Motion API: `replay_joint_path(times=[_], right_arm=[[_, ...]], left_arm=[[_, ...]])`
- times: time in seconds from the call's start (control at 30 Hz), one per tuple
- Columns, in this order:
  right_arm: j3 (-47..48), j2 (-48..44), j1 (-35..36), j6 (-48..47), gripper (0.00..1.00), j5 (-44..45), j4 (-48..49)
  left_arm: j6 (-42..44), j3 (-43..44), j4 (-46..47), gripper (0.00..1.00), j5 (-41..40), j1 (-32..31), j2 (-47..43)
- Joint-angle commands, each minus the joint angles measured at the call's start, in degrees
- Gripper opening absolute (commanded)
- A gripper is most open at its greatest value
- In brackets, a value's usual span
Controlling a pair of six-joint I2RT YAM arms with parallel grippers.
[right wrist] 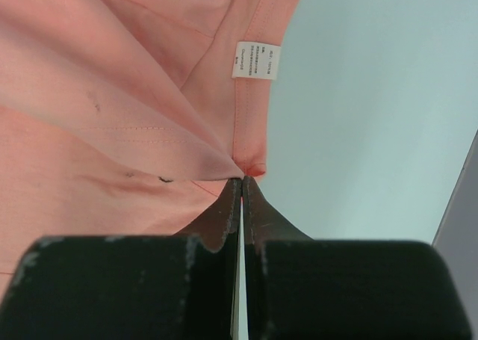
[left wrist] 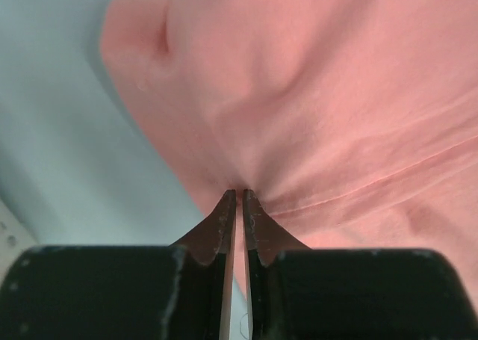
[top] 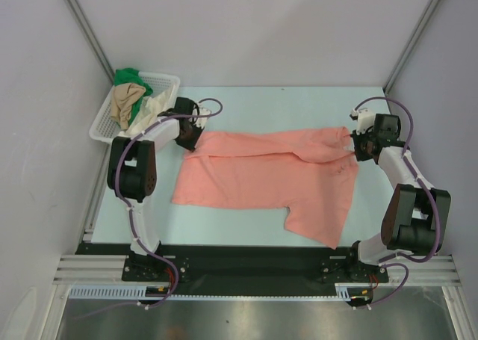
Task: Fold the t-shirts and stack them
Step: Fold the tshirt
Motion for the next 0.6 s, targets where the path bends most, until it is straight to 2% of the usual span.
replay_joint_path(times=[0.0,0.47,0.57], right_arm=[[1.1,-0.4,-0.4,0.2,0.0,0.9,0.5],[0.3,0.0,-0.7,1.1,0.0,0.9,1.4],[1.8,1.3,-1.6,2.0,0.0,0.9,1.8]], left_arm=[[1.0,-2.4,0.8,0.11,1.1,0.3,0.1],[1.8,-4.4,2.4,0.12,-1.8,0.5,1.6],[2.8,-4.1,3.2,0.12,-5.8,0.7,1.7]])
